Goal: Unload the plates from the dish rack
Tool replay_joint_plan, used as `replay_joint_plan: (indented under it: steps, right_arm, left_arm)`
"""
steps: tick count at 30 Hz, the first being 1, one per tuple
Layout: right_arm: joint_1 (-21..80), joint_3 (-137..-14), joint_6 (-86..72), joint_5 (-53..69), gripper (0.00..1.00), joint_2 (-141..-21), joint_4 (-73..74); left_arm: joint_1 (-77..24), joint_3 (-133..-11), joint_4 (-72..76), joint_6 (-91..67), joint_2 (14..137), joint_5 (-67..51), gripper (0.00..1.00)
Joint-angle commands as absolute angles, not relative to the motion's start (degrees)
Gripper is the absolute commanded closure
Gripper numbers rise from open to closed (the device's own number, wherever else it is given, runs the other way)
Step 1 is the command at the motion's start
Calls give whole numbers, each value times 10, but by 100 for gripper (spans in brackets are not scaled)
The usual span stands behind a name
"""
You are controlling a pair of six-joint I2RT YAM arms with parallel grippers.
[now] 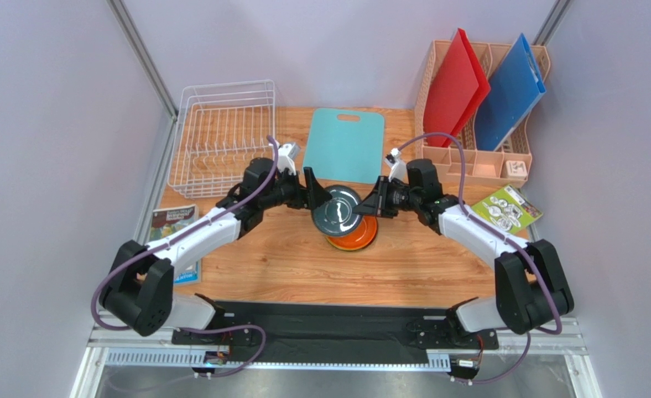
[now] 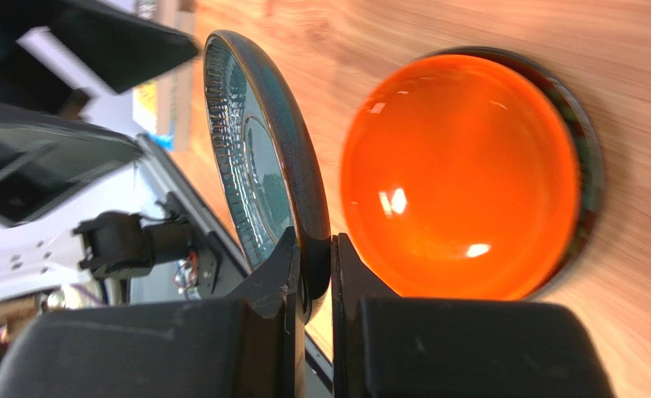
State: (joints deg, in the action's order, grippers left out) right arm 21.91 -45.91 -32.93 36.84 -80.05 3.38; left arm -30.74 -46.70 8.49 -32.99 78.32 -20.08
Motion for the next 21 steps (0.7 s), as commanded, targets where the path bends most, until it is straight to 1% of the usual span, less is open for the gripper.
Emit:
replay_joint_plan:
  steps: [1, 6, 8, 10, 16, 17, 21]
  right_arm:
    - [205, -478, -325, 318, 100, -779, 59]
    - [184, -480, -309, 299, 100, -778, 84]
    - [178, -479, -305, 301, 100, -784, 88]
    - [177, -483, -300, 304, 100, -792, 91]
    - [176, -485, -297, 324, 100, -813, 90]
    - [177, -485, -296, 327, 100, -818, 89]
    - [176, -486, -294, 333, 100, -831, 86]
  left_arm:
    - [-309, -486, 19, -251, 726, -74, 16]
    - [-309, -456, -37, -187, 670, 56, 15]
    - [-309, -444, -54, -176, 651, 118, 12]
    - [-309, -434, -63, -161, 634, 167, 12]
    - [-309, -391, -72, -169, 585, 242, 6]
    - [-309, -379, -70, -176, 578, 249, 1]
    - [-309, -363, -69, -176, 551, 255, 1]
